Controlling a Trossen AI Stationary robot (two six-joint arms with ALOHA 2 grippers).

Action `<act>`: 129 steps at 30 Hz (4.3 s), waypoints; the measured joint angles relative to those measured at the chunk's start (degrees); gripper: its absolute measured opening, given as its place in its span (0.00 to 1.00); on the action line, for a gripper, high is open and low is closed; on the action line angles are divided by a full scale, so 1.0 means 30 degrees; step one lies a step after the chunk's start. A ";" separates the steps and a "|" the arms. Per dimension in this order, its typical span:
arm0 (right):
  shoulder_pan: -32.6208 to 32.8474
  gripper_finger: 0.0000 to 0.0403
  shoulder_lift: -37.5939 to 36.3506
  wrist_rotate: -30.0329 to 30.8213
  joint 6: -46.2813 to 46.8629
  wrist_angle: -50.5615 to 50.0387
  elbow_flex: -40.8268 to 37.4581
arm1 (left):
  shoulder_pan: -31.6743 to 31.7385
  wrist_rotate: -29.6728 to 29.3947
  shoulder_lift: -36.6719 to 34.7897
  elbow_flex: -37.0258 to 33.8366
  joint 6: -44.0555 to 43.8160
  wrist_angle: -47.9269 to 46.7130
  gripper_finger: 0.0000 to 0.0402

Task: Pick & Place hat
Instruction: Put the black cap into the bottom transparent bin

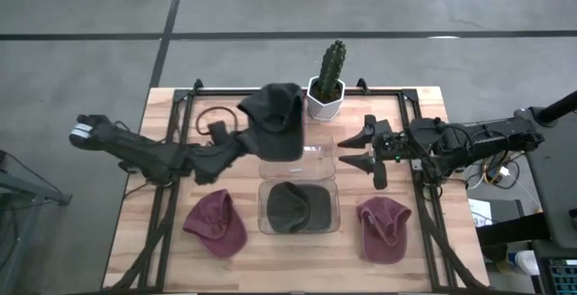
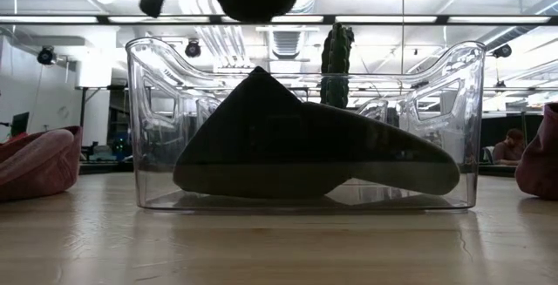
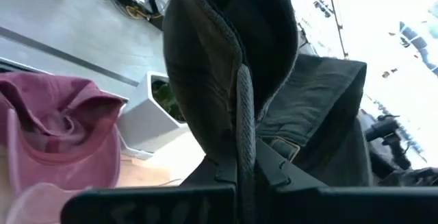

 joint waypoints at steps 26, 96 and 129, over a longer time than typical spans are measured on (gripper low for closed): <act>-0.1953 0.48 0.4501 0.0859 -0.0231 -0.7767 0.5958 | -0.0736 -0.0969 0.2639 0.3612 0.5020 -0.0626 0.01; -0.3944 0.48 0.7206 0.2864 0.4014 -0.5647 0.6393 | -0.0743 -0.2790 0.3091 0.3075 0.5421 -0.0195 0.01; -0.4466 0.03 0.6505 0.2828 0.2446 -0.8017 0.6388 | -0.0750 0.1609 0.3223 0.3068 0.8389 -0.0169 0.12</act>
